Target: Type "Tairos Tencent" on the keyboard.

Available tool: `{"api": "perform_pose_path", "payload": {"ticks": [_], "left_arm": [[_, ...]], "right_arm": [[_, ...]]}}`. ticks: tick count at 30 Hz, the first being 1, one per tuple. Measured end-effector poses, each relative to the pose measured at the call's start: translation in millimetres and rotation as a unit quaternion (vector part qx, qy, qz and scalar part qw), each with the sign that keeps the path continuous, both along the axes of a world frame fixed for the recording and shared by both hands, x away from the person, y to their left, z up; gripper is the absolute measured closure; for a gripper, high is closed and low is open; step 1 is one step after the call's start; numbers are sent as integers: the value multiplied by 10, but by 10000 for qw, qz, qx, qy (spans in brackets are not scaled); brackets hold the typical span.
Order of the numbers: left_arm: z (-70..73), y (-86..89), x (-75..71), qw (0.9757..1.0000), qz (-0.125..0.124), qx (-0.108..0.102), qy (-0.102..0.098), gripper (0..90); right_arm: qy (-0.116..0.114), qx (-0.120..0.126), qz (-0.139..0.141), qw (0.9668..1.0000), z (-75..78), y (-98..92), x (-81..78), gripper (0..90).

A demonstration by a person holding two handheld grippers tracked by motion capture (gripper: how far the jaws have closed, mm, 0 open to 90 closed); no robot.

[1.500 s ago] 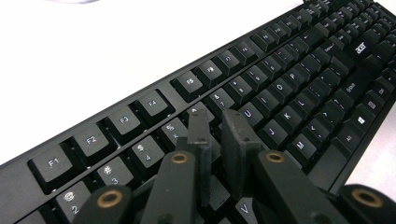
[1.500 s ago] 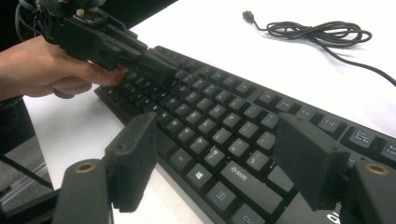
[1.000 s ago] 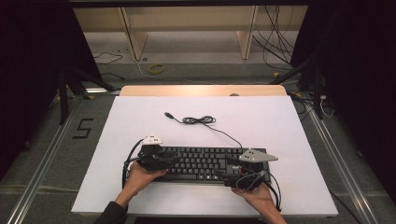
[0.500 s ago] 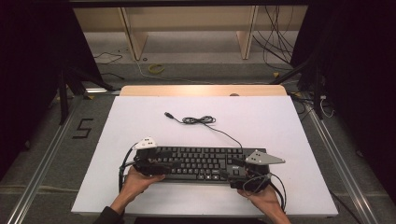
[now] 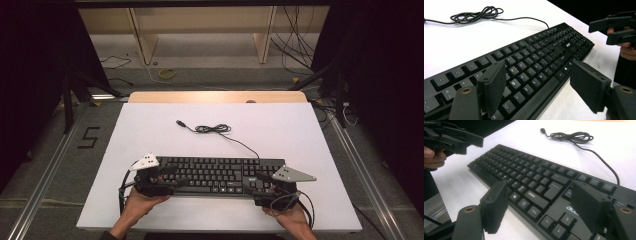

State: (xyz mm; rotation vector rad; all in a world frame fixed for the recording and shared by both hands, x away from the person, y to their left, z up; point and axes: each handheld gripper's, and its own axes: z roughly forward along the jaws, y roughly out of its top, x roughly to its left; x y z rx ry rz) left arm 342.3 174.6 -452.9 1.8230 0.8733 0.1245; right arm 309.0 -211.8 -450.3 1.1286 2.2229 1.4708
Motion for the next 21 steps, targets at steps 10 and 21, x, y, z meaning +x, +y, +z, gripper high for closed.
{"api": "perform_pose_path", "payload": {"ticks": [10,21], "left_arm": [[-18,66,-130,10000,-24,-35,-67,270],[-56,129,-256,9998,-36,-119,-127,237]], "right_arm": [[-80,-29,-68,9999,-25,-131,-95,314],[-138,-48,-142,9998,-76,-215,-152,304]]}}
